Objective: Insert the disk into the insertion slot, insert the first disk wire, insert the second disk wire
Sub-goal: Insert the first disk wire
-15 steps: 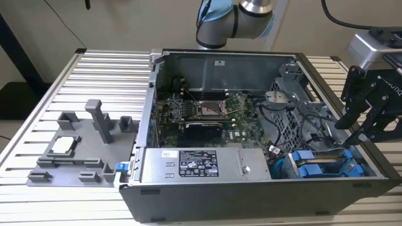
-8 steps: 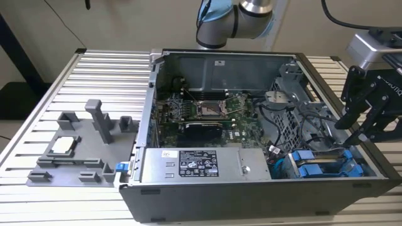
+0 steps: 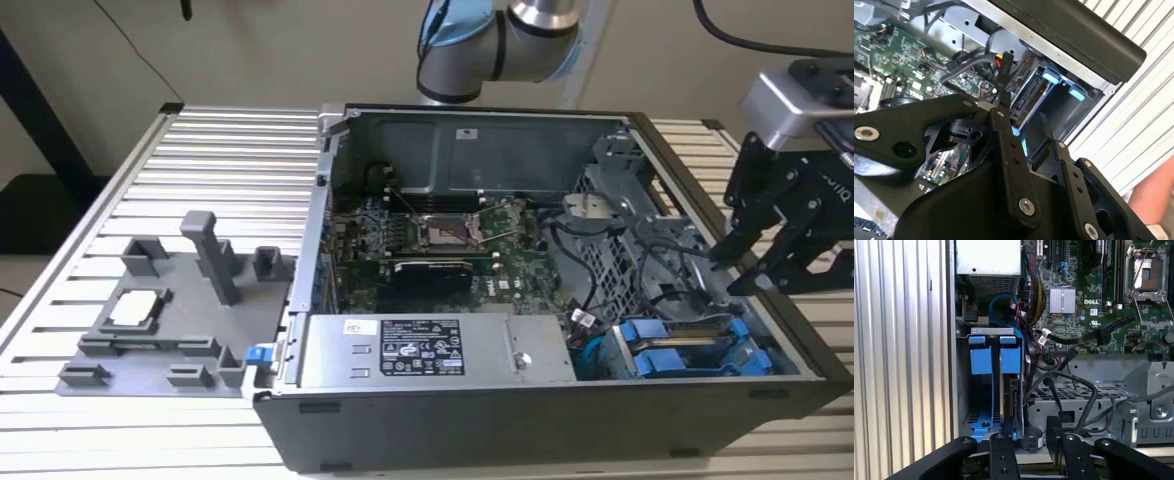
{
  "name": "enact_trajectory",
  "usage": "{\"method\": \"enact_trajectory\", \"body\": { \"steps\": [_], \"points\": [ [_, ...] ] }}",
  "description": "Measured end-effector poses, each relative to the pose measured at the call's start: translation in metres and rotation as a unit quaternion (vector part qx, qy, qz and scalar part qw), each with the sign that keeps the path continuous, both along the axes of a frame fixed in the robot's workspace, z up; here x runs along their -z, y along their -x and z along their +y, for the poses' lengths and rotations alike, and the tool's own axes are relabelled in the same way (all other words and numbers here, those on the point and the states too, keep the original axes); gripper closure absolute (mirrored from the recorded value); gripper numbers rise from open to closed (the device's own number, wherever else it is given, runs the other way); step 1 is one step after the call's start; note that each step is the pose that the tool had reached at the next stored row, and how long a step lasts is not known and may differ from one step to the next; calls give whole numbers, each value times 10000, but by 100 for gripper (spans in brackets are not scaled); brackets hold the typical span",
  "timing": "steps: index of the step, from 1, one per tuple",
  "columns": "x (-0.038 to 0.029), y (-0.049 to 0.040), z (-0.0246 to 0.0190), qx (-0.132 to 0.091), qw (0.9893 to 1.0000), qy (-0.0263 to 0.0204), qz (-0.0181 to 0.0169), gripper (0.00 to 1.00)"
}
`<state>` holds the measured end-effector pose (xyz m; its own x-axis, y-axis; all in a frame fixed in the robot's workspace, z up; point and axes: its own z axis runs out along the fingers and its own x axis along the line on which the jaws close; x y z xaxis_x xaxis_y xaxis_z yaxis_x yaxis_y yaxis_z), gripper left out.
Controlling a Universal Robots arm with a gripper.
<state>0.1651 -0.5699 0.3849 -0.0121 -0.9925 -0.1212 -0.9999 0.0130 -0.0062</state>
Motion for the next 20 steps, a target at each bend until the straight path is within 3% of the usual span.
{"method": "enact_trajectory", "body": {
  "steps": [1,3,11,17,20],
  "points": [
    [1,-12,0,-3,10000,-55,-2,60],
    [2,-43,0,-15,9999,-102,-3,60],
    [64,-149,0,-211,9997,-109,-2,60],
    [85,-246,3,-262,9993,-258,-4,60],
    [108,-260,15,-272,9992,-295,-5,60]
  ]
}}
